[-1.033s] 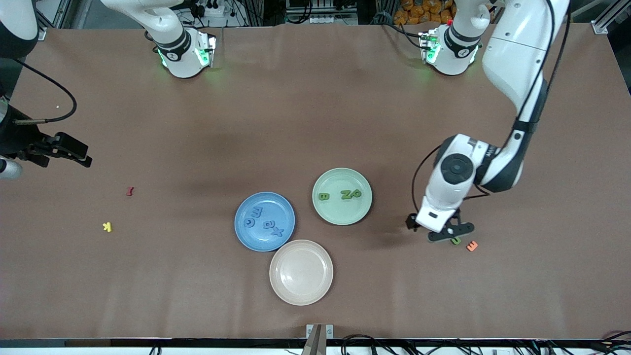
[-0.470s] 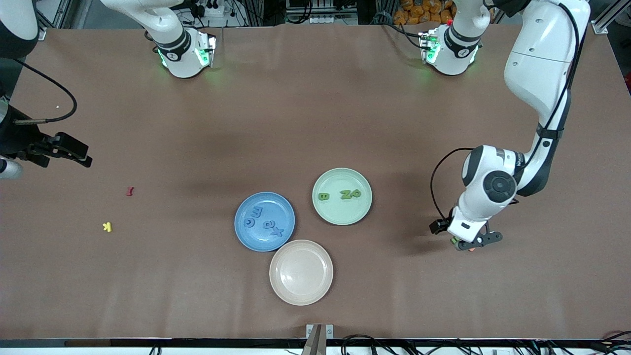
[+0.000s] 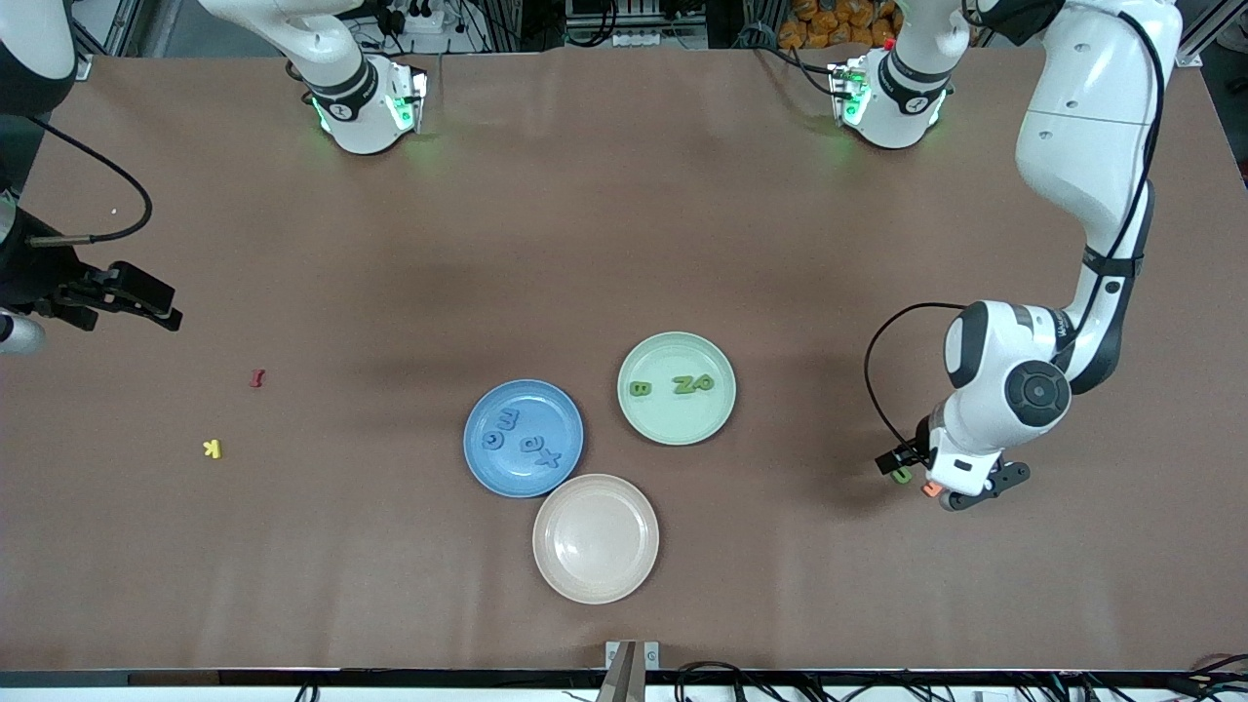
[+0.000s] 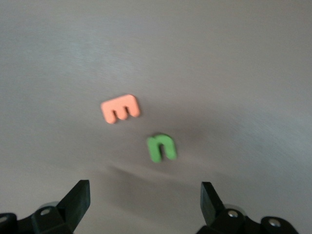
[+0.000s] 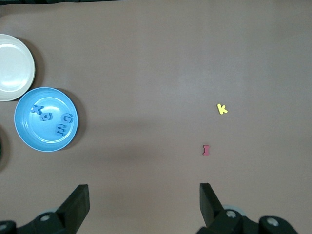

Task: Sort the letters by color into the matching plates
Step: 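Move the left gripper back over the green letter n, then lower the left gripper and grasp the green n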

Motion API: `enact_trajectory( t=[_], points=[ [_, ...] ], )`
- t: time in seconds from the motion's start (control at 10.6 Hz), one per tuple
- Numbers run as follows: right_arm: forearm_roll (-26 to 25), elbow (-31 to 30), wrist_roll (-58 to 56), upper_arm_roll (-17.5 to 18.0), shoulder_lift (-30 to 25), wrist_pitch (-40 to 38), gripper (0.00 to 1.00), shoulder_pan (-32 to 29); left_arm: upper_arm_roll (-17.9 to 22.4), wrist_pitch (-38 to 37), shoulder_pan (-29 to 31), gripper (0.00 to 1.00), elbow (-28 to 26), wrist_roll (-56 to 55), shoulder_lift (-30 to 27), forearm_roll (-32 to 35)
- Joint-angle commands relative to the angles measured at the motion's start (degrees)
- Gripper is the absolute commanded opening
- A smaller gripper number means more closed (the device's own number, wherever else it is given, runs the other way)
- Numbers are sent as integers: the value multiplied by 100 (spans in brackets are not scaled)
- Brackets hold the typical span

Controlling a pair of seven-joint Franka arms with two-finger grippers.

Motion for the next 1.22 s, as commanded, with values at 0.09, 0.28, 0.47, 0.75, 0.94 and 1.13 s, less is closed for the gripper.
enact_trajectory(
  t=[0.09,0.28,0.47,0.75,0.94,1.13],
  points=[
    [52,-39,-51,-6,-44,27,100,19,277,-113,-20,100,406,-979,451,-137],
    [52,-39,-51,-6,-44,27,100,19,277,-104,-20,100,528,-1392,539,-146],
    [61,-39,-42,-6,-44,27,100,19,268,-95,-81,100,581,-1472,566,-164],
    [61,-30,-42,-6,-35,45,100,19,233,-87,-99,100,643,-1543,566,-172],
    [61,-30,-42,-6,-35,45,100,19,224,-69,-160,100,669,-1552,671,-199],
    [52,-21,-42,-6,-35,53,100,10,224,-60,-178,100,731,-1561,733,-207]
  ],
)
